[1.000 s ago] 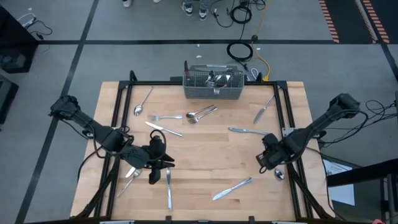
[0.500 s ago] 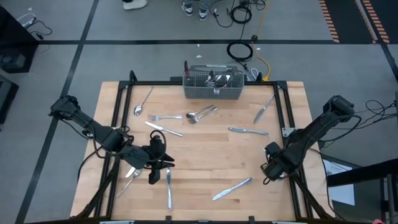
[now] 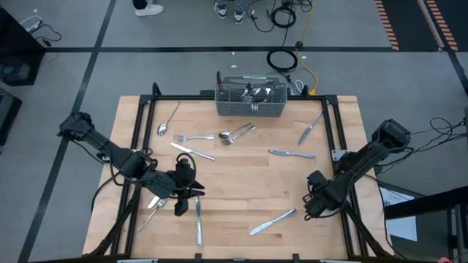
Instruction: Sort silverware
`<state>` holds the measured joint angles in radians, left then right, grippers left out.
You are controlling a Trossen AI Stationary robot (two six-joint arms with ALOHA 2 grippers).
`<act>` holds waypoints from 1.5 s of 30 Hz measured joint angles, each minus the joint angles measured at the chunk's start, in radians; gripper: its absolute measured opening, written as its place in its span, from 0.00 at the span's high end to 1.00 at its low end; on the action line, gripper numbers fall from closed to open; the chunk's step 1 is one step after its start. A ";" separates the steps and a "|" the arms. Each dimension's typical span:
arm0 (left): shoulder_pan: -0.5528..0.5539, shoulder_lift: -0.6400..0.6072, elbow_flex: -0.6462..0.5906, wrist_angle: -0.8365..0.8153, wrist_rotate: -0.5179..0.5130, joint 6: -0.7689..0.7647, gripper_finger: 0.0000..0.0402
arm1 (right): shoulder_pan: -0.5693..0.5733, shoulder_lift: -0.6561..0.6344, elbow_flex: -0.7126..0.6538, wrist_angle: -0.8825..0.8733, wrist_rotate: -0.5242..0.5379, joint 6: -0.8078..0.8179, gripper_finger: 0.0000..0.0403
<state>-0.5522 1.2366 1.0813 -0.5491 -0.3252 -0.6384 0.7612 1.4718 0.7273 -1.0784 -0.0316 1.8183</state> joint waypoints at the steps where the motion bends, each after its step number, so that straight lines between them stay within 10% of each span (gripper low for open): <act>1: 0.000 0.000 0.000 -0.003 0.000 0.000 0.77 | 0.000 0.006 -0.008 0.027 0.000 0.000 0.71; 24: 0.000 0.000 0.000 -0.030 -0.003 -0.003 0.77 | -0.019 0.065 0.035 0.110 -0.045 0.027 0.99; 45: 0.000 0.000 0.000 -0.035 -0.088 0.027 0.77 | -0.581 0.060 0.680 -0.353 0.470 -1.008 1.00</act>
<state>-0.5522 1.2366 1.0817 -0.5846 -0.4132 -0.6117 0.1798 1.5322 1.4075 -1.4312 0.4381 0.8101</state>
